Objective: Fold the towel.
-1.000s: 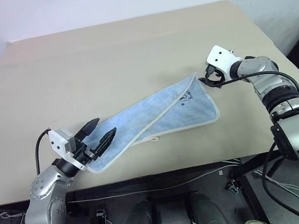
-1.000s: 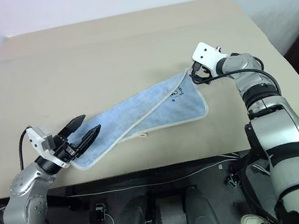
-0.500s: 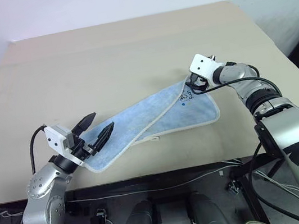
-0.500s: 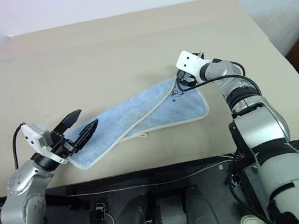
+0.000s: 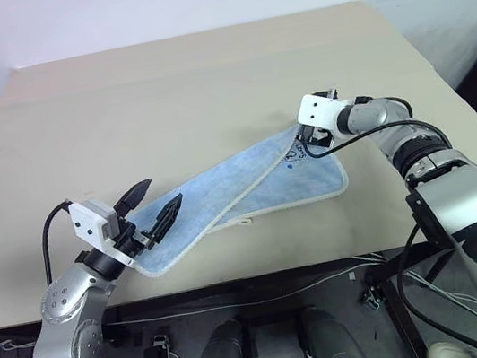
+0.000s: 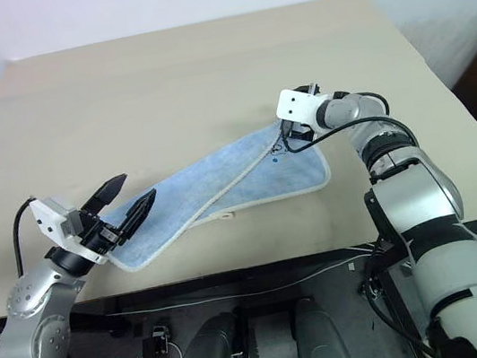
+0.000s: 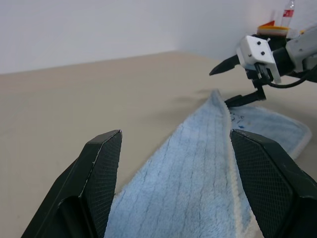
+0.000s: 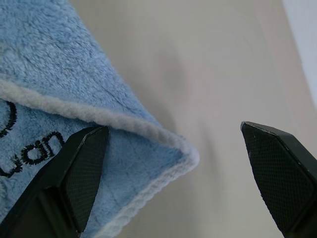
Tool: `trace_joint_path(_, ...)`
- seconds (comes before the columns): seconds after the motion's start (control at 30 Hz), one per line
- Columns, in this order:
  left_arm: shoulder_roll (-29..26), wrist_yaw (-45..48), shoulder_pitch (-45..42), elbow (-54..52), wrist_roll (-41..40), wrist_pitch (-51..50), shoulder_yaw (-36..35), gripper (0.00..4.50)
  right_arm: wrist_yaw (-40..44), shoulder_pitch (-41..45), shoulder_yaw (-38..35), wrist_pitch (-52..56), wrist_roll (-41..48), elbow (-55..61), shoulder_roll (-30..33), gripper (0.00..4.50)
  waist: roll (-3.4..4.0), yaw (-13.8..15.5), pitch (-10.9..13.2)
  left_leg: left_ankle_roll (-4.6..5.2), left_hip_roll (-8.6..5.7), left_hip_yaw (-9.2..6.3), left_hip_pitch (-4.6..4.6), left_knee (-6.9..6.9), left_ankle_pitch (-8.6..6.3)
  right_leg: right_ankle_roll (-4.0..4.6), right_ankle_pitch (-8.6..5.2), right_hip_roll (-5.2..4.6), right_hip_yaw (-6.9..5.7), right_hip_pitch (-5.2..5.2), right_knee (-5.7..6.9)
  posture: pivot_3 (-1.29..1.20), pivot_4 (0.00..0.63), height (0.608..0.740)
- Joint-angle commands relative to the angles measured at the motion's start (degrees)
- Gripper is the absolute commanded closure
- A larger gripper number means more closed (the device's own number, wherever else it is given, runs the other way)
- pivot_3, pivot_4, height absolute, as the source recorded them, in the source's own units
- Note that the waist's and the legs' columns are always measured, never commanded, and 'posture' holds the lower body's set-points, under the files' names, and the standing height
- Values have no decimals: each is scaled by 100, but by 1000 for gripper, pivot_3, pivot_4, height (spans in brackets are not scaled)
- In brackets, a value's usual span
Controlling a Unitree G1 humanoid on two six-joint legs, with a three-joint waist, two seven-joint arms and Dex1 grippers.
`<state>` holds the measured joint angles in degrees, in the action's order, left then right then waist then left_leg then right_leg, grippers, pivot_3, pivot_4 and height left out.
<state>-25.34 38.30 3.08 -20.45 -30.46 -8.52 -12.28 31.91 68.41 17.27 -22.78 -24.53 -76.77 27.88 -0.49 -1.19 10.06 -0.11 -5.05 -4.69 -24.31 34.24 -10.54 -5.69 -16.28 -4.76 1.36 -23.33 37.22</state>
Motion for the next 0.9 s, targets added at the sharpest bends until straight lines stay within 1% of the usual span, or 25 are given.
trace_joint_path(0.03, -29, -59, 140, -353, 1, 31, -55, 848, -12, 323, 177, -194, -249, 1, -3, 14, 0, -4, 0, 0, 0, 0, 0, 0, 0, 0, 0, 0, 0, 0, 0, 0, 150, 740)
trace_joint_path(0.2, -36, -145, 269, -507, 12, 20, -39, 848, -59, 438, 312, -143, -447, -79, -141, 14, 0, 3, 0, -1, 1, 0, 1, 0, 1, 2, 0, 1, 1, 0, 1, 0, 150, 740)
trace_joint_path(0.33, -74, -169, 407, -547, 32, 52, -116, 848, -371, 442, 660, -129, -880, -140, -162, 14, 1, 3, 0, -2, 1, 0, 2, 0, 1, 3, 1, 2, 1, 0, 2, 0, 150, 740)
trace_joint_path(0.53, -44, -178, 621, -587, 29, 167, -152, 848, -538, 489, 815, -10, -1097, -202, -222, 14, 1, 2, 0, -4, 1, 0, 9, -1, 2, 5, 2, 3, 1, 5, 3, 0, 150, 740)
trace_joint_path(0.63, 15, -147, 782, -543, 41, 317, -177, 848, -588, 486, 973, -124, -1287, -215, -186, 584, 2, 1, 0, -5, 1, 0, 16, -1, 3, 6, 2, 3, 2, 10, 4, 0, 150, 740)
trace_joint_path(0.67, 36, -143, 848, -526, 57, 372, -175, 848, -556, 496, 893, -94, -1204, -222, -214, 879, 2, 2, 0, -5, 1, 0, 16, -1, 3, 6, 2, 3, 2, 11, 4, 0, 150, 740)
trace_joint_path(0.73, 58, -130, 936, -503, 78, 447, -170, 848, -549, 514, 806, -41, -1125, -233, -258, 1569, 2, 2, 0, -5, 1, 0, 16, -1, 3, 6, 2, 3, 3, 11, 4, 0, 150, 740)
trace_joint_path(0.9, 81, -141, 1046, -525, 94, 528, -174, 848, -555, 518, 913, -126, -1251, -235, -290, 3346, 2, 1, 0, -7, 2, 0, 17, -2, 4, 7, 2, 4, 3, 10, 6, 0, 150, 740)
